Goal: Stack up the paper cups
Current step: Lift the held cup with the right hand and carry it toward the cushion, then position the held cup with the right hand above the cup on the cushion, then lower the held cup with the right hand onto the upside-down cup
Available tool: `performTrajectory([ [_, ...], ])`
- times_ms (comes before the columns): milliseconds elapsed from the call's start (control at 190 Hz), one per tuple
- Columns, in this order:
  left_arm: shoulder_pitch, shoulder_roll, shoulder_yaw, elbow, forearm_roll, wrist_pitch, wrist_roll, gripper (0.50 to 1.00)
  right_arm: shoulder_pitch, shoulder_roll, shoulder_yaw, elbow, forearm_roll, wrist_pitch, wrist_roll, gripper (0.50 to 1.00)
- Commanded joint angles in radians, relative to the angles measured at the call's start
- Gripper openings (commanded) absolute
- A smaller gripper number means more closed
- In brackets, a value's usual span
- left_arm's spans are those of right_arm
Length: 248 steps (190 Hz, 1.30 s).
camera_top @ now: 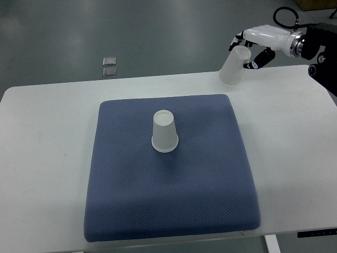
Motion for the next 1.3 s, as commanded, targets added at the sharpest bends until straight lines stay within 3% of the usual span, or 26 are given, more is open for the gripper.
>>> performTrajectory([
  [0, 0.0, 0.0, 0.0, 0.001, 0.0, 0.0, 0.0, 1.0, 0.047, -0.017, 0.004, 0.081, 0.017, 0.032, 0.002, 0.592],
  [289, 0.0, 0.0, 0.0, 0.001, 0.0, 0.0, 0.0, 1.0, 0.143, 0.009, 0.006, 0.267, 0.077, 0.125, 0.002, 0.59],
  [536, 0.0, 0.0, 0.0, 0.001, 0.0, 0.0, 0.0, 1.0, 0.182, 0.077, 0.006, 0.328, 0.08, 0.242, -0.001, 0.592],
  [798, 0.0, 0.0, 0.0, 0.001, 0.0, 0.0, 0.0, 1.0, 0.216, 0.11, -0.005, 0.394, 0.063, 0.306, -0.011, 0.594],
  [1297, 0.0, 0.0, 0.0, 0.001, 0.0, 0.0, 0.0, 1.0, 0.196, 0.112, -0.014, 0.439, -0.087, 0.302, -0.011, 0.592],
])
